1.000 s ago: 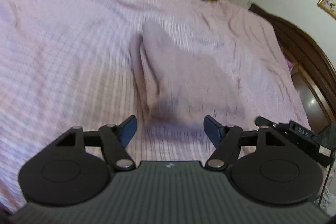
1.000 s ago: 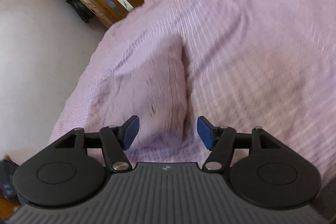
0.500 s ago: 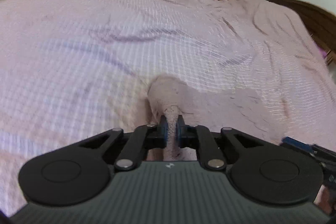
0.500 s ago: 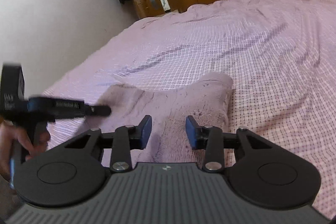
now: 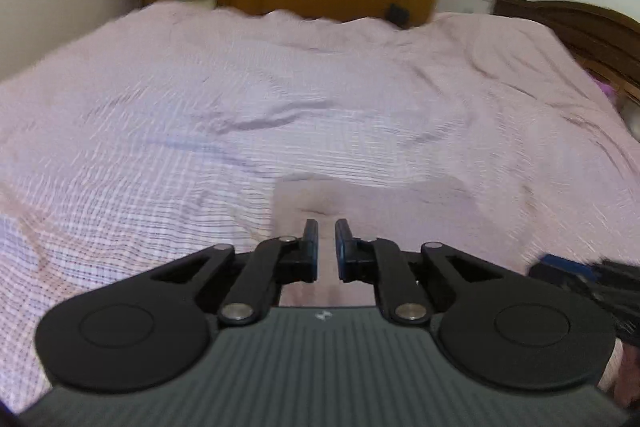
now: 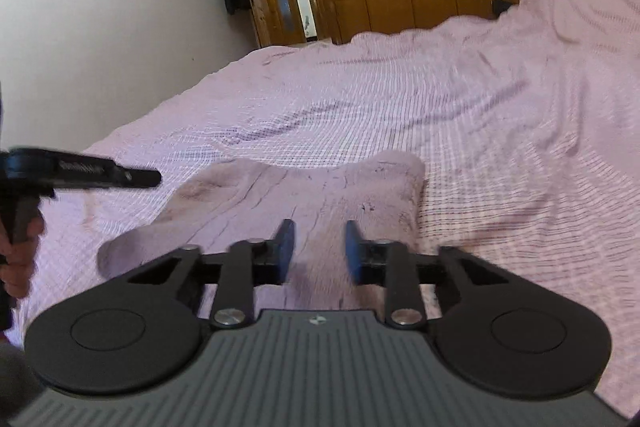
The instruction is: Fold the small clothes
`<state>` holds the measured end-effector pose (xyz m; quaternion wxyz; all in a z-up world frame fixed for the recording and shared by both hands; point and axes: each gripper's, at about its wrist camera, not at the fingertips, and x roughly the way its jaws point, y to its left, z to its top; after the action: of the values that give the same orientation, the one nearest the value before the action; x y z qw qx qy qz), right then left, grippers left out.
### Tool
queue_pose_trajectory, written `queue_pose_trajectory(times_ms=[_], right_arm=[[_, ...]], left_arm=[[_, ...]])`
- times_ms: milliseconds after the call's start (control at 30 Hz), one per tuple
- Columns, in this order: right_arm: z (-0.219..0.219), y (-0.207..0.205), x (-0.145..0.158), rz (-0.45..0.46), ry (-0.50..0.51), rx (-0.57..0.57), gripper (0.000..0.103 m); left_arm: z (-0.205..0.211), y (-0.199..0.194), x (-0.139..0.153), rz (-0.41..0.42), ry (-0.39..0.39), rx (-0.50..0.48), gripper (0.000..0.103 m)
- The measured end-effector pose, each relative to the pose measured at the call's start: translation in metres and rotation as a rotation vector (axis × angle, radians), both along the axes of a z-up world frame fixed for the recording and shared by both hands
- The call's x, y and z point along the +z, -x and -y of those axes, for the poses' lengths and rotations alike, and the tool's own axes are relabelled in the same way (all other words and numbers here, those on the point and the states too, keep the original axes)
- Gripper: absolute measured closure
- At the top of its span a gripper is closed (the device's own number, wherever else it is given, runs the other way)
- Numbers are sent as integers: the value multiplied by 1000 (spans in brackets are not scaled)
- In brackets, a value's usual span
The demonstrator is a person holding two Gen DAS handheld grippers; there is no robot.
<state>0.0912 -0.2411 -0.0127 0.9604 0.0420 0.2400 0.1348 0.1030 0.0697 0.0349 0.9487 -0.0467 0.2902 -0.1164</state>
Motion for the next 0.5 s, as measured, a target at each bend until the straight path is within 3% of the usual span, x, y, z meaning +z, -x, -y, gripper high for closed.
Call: queue_pose_trajectory(times_ms=[133,233,300,367,500], right_arm=[[-4,20,-4,-27,23,12,100],[-3,13,-25,-108,24,-18,102],[0,7,-46,-162,16,-22,103],[1,9,-55,-153,-6,-24,103],[-4,13,-51,-152,5,-56,103]], left_arm=[[24,26,-10,-1,-81,-37,93],[23,20,-39,-57,-121,21,95],[15,10,-59,-94,-87,47,98],[8,7,-72,-86,-55,55,99],[14,17,-61,-70,-85,39,100]])
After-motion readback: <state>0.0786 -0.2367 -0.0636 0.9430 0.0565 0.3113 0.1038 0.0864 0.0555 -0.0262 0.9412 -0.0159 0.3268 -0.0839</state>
